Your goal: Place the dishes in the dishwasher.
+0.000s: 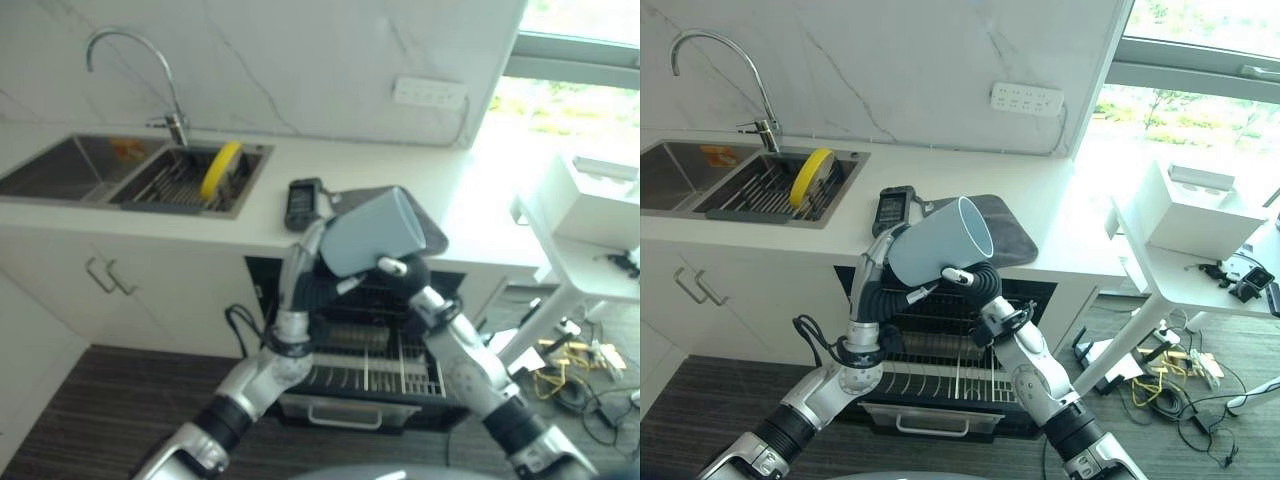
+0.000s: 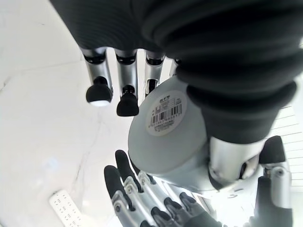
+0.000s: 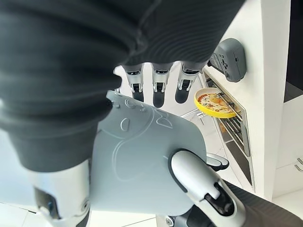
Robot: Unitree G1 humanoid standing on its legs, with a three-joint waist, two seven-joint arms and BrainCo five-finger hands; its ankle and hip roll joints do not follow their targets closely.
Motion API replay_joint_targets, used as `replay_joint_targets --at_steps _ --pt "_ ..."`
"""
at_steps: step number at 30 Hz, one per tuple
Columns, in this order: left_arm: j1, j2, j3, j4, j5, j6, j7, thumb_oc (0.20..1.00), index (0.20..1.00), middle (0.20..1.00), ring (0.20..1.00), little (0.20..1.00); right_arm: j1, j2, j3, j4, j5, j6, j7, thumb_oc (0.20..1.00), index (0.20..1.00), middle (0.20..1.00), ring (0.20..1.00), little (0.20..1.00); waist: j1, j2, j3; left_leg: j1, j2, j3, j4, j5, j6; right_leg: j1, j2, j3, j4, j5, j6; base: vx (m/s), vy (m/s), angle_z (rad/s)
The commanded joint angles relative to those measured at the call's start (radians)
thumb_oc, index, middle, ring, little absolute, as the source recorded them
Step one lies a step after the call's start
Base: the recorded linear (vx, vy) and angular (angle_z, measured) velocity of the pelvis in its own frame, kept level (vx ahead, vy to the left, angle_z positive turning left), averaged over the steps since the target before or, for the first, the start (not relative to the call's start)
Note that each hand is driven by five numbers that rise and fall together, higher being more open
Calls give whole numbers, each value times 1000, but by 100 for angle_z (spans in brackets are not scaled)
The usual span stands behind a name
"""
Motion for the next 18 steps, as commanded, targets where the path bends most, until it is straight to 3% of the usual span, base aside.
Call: replay_joint_targets --at_steps 1,14,15,16,18 --pt "-141 0 -79 29 52 -32 10 200 200 200 200 200 -80 59 -8 -10 13 -67 13 1000 1000 1000 1000 1000 22 -6 26 20 32 -63 2 -78 11 33 -45 -16 7 -25 61 0 0 0" --pt "-146 -2 -103 49 78 -59 -2 200 200 200 200 200 -82 67 3 4 31 -88 25 1000 1000 1000 1000 1000 20 -7 26 22 35 -57 2 -78 10 32 -45 -16 7 -25 61 0 0 0" --pt "-145 -2 -106 51 79 -61 1 200 200 200 200 200 -82 68 4 4 38 -92 32 708 708 708 708 708 20 -7 26 23 35 -57 2 -78 9 33 -45 -17 7 -25 62 0 0 0" --pt "-144 -5 -110 52 83 -60 4 200 200 200 200 200 -83 70 3 3 54 -111 44 200 200 200 200 200 19 -6 27 23 35 -56 2 -77 9 33 -45 -17 7 -25 62 0 0 0" --pt "-144 -7 -112 59 86 -64 7 200 200 200 200 200 -85 71 -4 -5 79 -120 48 200 200 200 200 200 20 -6 28 23 34 -57 2 -78 9 34 -45 -18 7 -26 62 0 0 0"
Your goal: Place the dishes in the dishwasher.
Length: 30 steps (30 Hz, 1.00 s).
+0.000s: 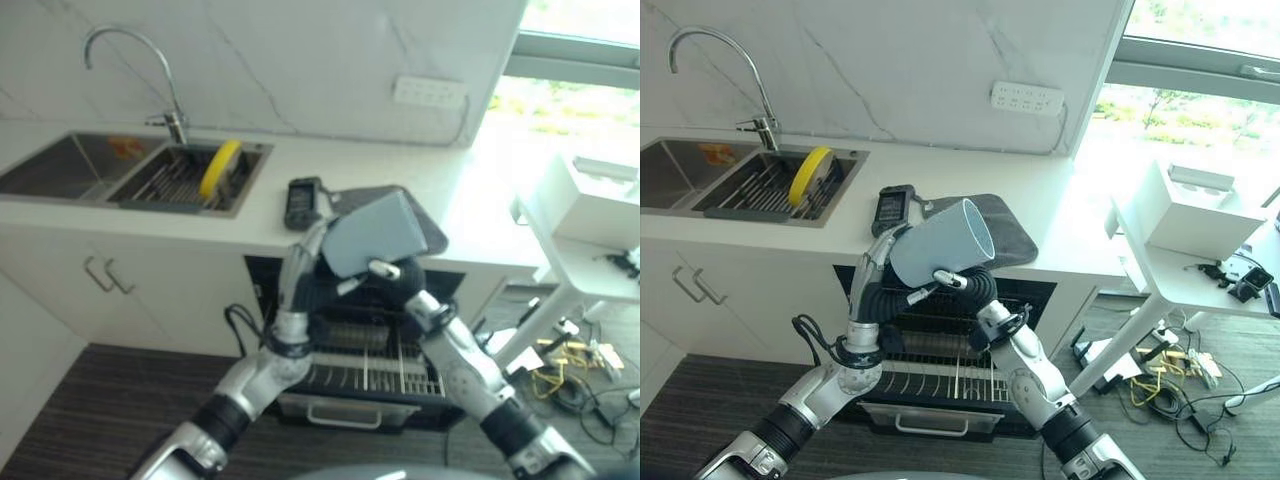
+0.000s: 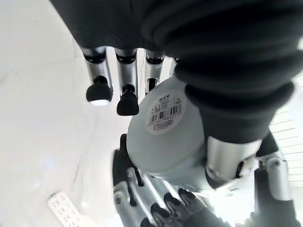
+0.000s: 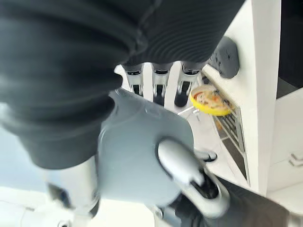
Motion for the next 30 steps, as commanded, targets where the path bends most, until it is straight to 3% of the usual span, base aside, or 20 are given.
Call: replay_joint_targets --at_steps 1,20,21,22,23,24,30 --pt "-138 -14 -105 64 65 -66 -3 200 200 200 200 200 -89 65 -39 -21 81 -89 25 200 200 200 200 200 20 -1 24 23 34 -58 2 -78 10 33 -46 -18 7 -25 61 0 0 0" --pt "-130 -61 -114 125 21 -114 -15 200 200 200 200 200 -111 76 -58 -53 83 -108 -14 200 200 200 200 200 15 -4 21 24 35 -51 2 -80 9 30 -44 -12 7 -25 59 0 0 0" --pt "-128 -62 -113 129 15 -120 -20 338 338 338 338 338 -111 74 -60 -52 82 -109 -15 200 200 200 200 200 14 -4 21 25 35 -50 2 -79 9 30 -44 -12 7 -25 60 0 0 0" --pt "-127 -64 -110 134 4 -126 -29 551 551 551 551 551 -111 73 -63 -49 80 -109 -17 200 200 200 200 200 14 -4 20 25 35 -50 2 -79 8 30 -44 -12 7 -25 59 0 0 0" --pt "-125 -68 -110 141 -6 -129 -34 818 818 818 818 818 -109 71 -67 -47 78 -111 -15 200 200 200 200 200 13 -4 20 26 35 -50 2 -80 8 31 -43 -12 7 -25 59 0 0 0" --pt "-122 -71 -105 143 -29 -138 -48 1000 1000 1000 1000 1000 -108 71 -71 -47 74 -109 -21 200 200 200 200 200 13 -5 19 27 35 -50 2 -80 9 32 -43 -11 7 -25 59 0 0 0" --pt "-87 -60 -64 135 -112 -182 -91 1000 1000 1000 1000 1000 -90 65 -94 -51 43 -104 -48 200 200 200 200 200 14 -1 23 29 38 -50 2 -78 8 32 -41 -9 7 -25 54 0 0 0"
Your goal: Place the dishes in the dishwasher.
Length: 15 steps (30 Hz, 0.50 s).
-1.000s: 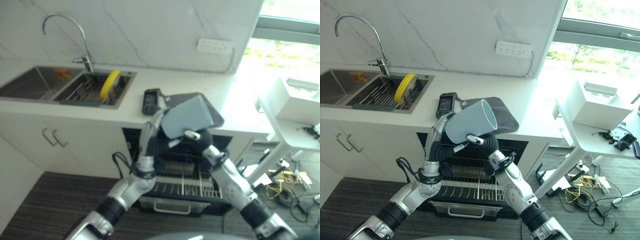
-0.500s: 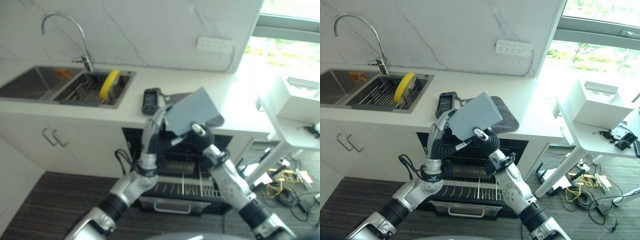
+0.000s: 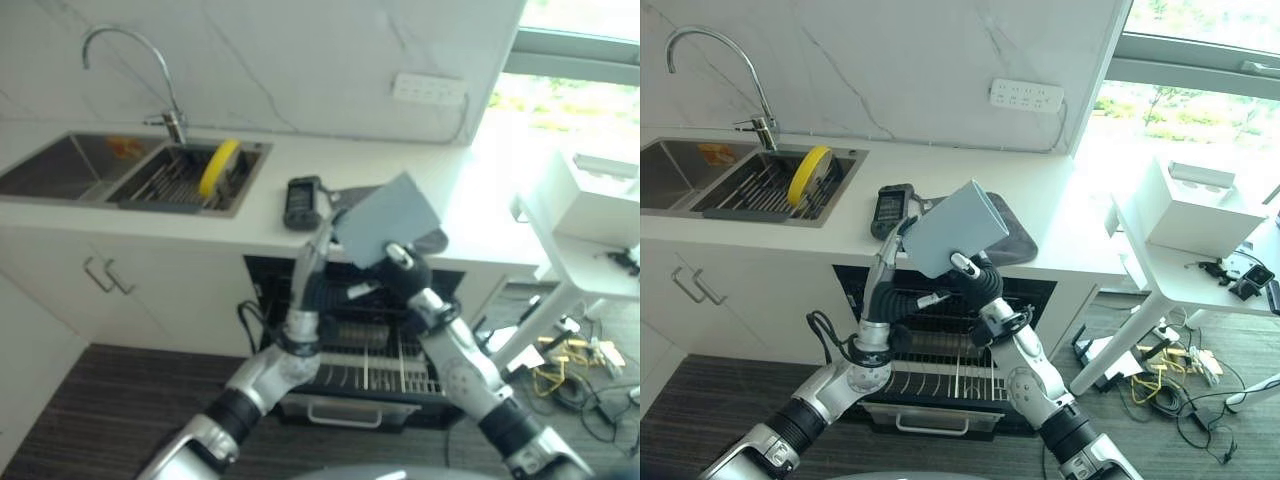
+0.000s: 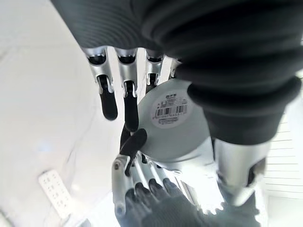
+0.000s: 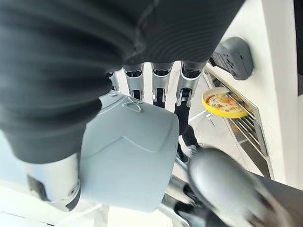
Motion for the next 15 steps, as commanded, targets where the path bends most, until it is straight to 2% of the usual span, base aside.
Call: replay_joint_targets --at_steps 1,10,13,15 --pt "-53 -11 -34 43 -51 -78 -26 1000 1000 1000 1000 1000 -85 56 -68 -55 -25 -72 -9 200 200 200 200 200 16 -5 19 27 38 -54 2 -77 7 31 -41 -12 6 -25 54 0 0 0" --pt "-2 31 81 -65 -143 -138 -40 1000 1000 1000 1000 1000 -28 41 -104 -71 -68 -92 -36 200 200 200 200 200 22 5 25 30 37 -63 2 -75 7 36 -43 -23 6 -25 49 0 0 0" --pt "25 38 145 -142 -265 -149 -91 1000 1000 1000 1000 1000 -8 34 -125 -96 -98 -92 -69 200 200 200 200 200 27 10 26 28 34 -70 2 -74 9 37 -46 -30 6 -25 47 0 0 0" --pt "63 49 212 -230 -382 -141 -152 1000 1000 1000 1000 1000 9 19 -160 -135 -133 -67 -96 200 200 200 200 200 33 16 29 27 32 -77 2 -73 10 38 -47 -35 6 -25 45 -2 18 0"
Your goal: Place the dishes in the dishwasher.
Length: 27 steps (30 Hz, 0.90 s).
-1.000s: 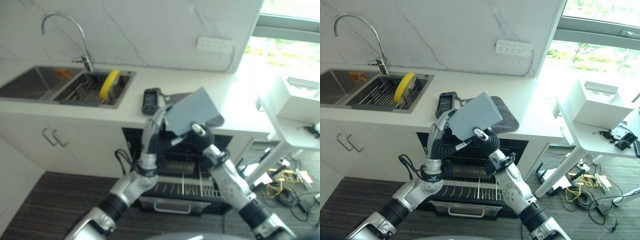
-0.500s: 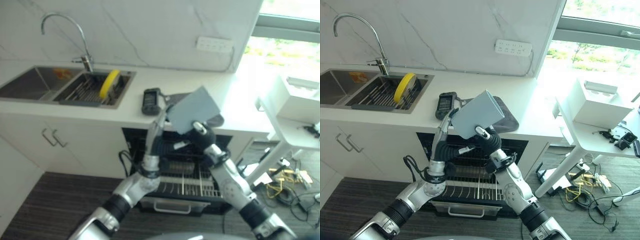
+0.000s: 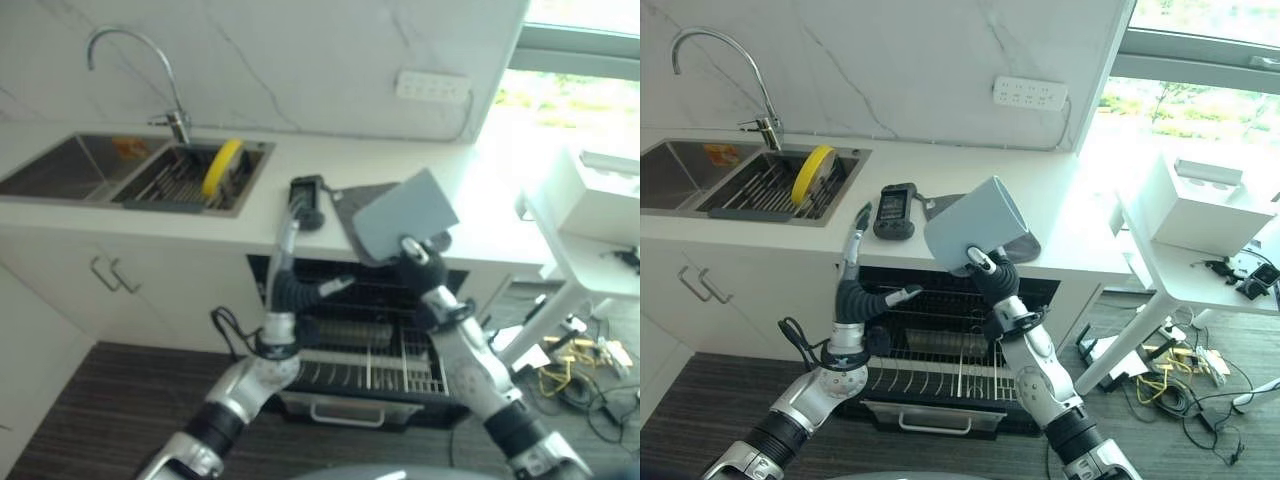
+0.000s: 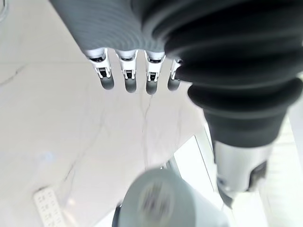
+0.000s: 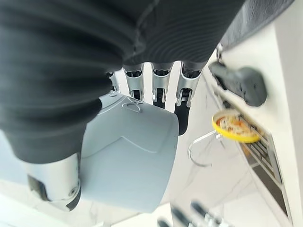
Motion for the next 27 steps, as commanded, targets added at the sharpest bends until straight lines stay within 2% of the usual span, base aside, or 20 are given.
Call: replay_joint_targets --at_steps 1,2,5,6,9,11,13,14,15,16,19,24,26,27 --pt "-29 16 53 -86 -203 -28 -91 1000 1000 1000 1000 1000 -31 12 -97 -145 -63 -36 -43 200 200 200 200 200 26 -4 13 24 31 -77 2 -72 11 33 -46 -34 7 -26 45 0 0 0" --pt "-29 16 53 -86 -203 -28 -91 1000 1000 1000 1000 1000 -31 12 -97 -145 -63 -36 -43 200 200 200 200 200 26 -4 13 24 31 -77 2 -72 11 33 -46 -34 7 -26 45 -6 31 5" --pt "32 29 170 -196 -391 39 -210 1000 1000 1000 1000 1000 -11 -22 -170 -243 -110 75 -88 200 200 200 200 200 30 2 17 20 25 -84 2 -70 13 33 -49 -42 7 -27 42 -1 35 7" --pt "37 29 178 -203 -405 47 -224 1000 1000 1000 1000 1000 -9 -27 -176 -256 -117 89 -93 200 200 200 200 200 29 2 17 20 25 -83 2 -70 13 33 -49 -42 7 -27 41 18 31 5" --pt "59 46 214 -261 -468 167 -358 1000 1000 1000 1000 1000 1 -69 -228 -342 -136 203 -130 200 200 200 200 200 21 4 21 14 24 -80 2 -63 13 31 -47 -39 7 -28 41 23 24 6" --pt "67 59 221 -276 -475 223 -418 1000 1000 1000 1000 1000 7 -87 -248 -362 -140 244 -138 200 200 200 200 200 17 6 25 15 24 -78 2 -61 12 31 -46 -38 7 -28 41 16 13 0" --pt "73 87 223 -276 -437 305 -456 1000 1000 1000 1000 1000 20 -112 -271 -387 -133 302 -153 200 200 200 200 200 8 9 28 19 26 -74 2 -68 9 34 -44 -33 7 -36 44 33 37 -1" --pt "82 119 216 -256 -455 458 -558 1000 1000 1000 1000 1000 42 -136 -298 -405 -114 353 -166 200 200 200 200 200 -4 13 30 18 26 -69 2 -64 9 31 -42 -26 7 -36 45 2 35 -3" --pt "84 122 215 -254 -459 480 -578 1000 1000 1000 1000 1000 45 -138 -301 -407 -113 357 -167 200 200 200 200 200 -5 13 31 20 27 -68 2 -65 9 32 -42 -25 7 -36 46 -3 34 -5" --pt "91 135 208 -231 -440 568 -664 1000 1000 1000 1000 1000 57 -150 -316 -411 -105 373 -162 200 200 200 200 200 -12 15 32 20 28 -64 2 -63 8 31 -42 -23 7 -36 47 -7 23 -7" --pt "114 203 144 -149 -364 706 -829 1000 1000 1000 1000 1000 87 -193 -356 -450 -76 424 -147 200 200 200 200 200 -38 30 39 22 31 -52 2 -57 7 26 -40 -13 7 -32 53 -14 47 -5" --pt "80 266 2 1 -268 851 -1051 1000 1000 1000 1000 1000 82 -236 -349 -477 -72 472 -124 200 200 200 200 200 -84 61 46 30 32 -29 2 -51 8 20 -35 13 7 -31 60 9 77 -16" --pt "50 285 -53 57 -200 886 -1106 1000 1000 1000 1000 1000 76 -246 -339 -477 -75 477 -116 200 200 200 200 200 -100 68 46 33 32 -22 2 -52 9 18 -33 25 7 -33 62 36 63 -15" --pt "30 290 -82 101 -124 880 -1147 1000 1000 1000 1000 1000 69 -253 -331 -476 -74 478 -114 200 200 200 200 200 -108 72 45 34 32 -17 2 -52 9 17 -31 31 7 -34 63 32 53 -7"
